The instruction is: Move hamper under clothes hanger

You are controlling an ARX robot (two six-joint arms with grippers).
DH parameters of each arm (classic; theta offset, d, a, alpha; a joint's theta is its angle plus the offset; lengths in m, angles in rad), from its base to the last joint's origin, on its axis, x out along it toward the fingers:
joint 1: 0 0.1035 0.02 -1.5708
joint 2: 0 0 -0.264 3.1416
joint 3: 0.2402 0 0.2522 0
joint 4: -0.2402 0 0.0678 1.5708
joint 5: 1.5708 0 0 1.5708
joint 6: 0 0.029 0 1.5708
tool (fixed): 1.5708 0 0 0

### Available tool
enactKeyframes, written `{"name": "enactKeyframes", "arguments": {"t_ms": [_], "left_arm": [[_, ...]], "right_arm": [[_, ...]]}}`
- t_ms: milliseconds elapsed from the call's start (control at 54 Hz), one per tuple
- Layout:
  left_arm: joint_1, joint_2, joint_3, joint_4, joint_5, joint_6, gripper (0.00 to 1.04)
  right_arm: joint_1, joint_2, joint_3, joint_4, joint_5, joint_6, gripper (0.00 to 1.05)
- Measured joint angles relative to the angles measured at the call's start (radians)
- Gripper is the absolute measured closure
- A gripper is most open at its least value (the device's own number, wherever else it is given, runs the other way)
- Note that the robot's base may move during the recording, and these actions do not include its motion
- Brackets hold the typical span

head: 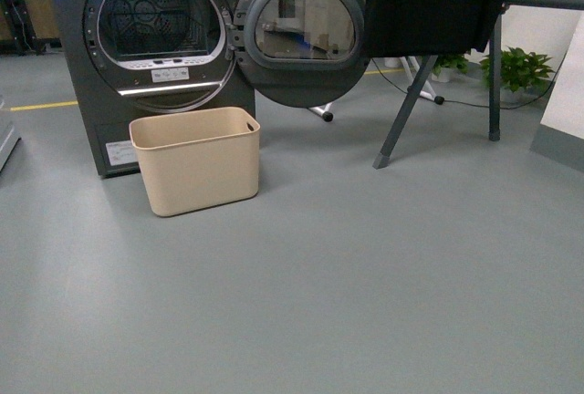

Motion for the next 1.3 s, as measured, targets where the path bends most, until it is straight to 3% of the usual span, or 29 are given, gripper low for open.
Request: {"name": "enactKeyframes", "arguments": {"t_ms": [1297], "left_arm": [[0.0,0.0,0.0,0.0,-0.002,0.0,0.07]], "right_arm": [[0.0,0.0,0.0,-0.001,0.0,0.0,0.08]]}}
